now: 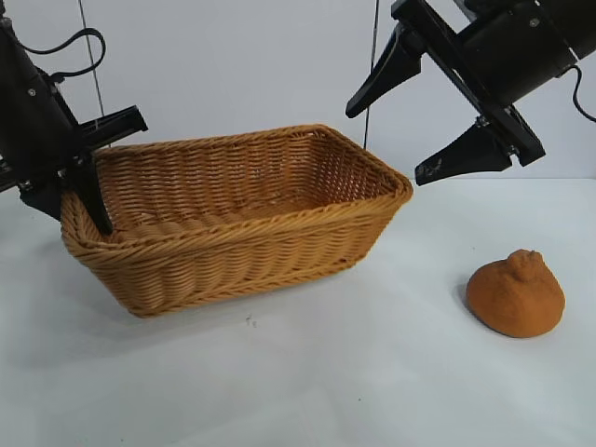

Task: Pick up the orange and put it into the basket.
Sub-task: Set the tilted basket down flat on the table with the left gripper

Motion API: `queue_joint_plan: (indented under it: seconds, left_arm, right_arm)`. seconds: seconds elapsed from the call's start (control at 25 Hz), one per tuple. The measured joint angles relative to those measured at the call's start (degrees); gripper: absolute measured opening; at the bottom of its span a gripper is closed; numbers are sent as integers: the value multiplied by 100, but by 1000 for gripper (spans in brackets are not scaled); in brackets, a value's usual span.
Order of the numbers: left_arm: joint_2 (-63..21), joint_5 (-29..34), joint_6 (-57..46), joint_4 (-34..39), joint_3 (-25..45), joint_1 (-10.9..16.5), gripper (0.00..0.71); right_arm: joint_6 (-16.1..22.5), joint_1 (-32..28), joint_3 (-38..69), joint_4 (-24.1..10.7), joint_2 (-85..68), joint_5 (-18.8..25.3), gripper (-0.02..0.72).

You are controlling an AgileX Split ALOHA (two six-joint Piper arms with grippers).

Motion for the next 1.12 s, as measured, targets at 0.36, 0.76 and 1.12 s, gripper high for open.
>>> queue_joint_plan:
  seconds: [0.36,0.76,1.12]
  left_arm:
    - [84,344,888,132,-76,-61,87]
    - [104,170,968,147,-100,-238,87]
    - [874,218,1149,131,-690,-238,87]
  right_arm:
    - [0,0,0,0,0,5,610]
    - [0,0,0,0,0,5,610]
    - [0,0,0,0,0,18,610]
